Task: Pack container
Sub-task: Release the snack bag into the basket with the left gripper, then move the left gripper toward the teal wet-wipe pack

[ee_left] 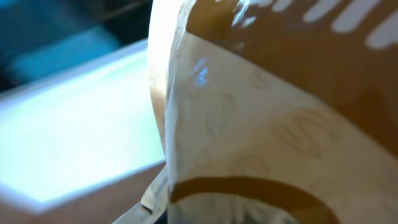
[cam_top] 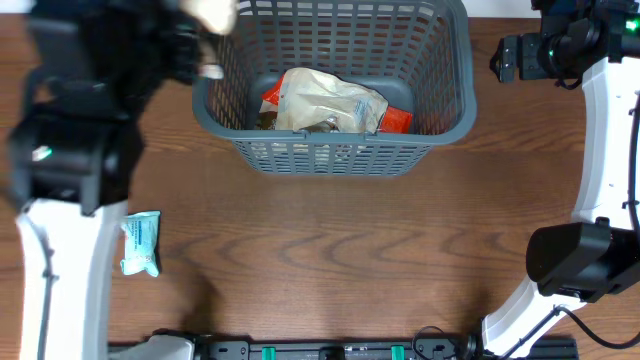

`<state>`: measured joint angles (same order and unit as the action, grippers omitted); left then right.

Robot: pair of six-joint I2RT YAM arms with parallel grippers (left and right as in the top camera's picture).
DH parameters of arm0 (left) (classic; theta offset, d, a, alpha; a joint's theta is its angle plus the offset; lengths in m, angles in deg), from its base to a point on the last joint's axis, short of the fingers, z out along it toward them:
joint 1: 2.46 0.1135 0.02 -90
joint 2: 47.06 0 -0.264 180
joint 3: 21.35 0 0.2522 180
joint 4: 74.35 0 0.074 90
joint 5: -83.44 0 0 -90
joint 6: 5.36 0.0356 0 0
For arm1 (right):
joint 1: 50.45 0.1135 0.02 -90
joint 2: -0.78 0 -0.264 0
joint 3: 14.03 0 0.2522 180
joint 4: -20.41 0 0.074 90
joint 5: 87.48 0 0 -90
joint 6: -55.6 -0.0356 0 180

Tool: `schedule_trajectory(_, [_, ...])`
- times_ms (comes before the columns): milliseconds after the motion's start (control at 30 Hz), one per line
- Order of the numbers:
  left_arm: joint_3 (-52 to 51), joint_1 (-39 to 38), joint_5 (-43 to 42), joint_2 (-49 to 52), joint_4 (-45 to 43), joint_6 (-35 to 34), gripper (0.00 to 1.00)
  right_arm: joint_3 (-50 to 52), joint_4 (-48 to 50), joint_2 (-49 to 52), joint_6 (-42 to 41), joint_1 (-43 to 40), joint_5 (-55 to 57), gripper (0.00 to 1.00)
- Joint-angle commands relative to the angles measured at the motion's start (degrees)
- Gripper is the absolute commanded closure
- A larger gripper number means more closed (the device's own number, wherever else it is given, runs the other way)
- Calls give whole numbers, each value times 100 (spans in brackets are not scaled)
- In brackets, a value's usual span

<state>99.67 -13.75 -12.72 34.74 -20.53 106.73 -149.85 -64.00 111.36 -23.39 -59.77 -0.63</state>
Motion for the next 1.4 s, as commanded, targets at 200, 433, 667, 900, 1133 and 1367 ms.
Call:
schedule_trajectory(200, [74, -966, -1226, 1429, -179, 2542, 94, -2, -164, 44, 192, -79, 13, 1])
schedule_trajectory(433, [70, -1108, -1231, 2505, 59, 2693, 94, -2, -238, 44, 190, -79, 9, 1])
schedule_trajectory(667, [70, -1108, -1222, 3344, 664, 2695, 94, -2, -243, 44, 190, -76, -9, 1])
schedule_trajectory(900, [72, -1104, -916, 3359, 765, 2586, 11, -2, -304, 44, 190, -79, -9, 1])
schedule_trajectory(1133, [264, -1108, -444, 2487, 789, 2503, 1, -2, -313, 44, 190, -76, -11, 1])
schedule_trajectory(1367, [732, -1086, 426, 1211, 310, 2299, 1, -2, -343, 44, 190, -76, -9, 1])
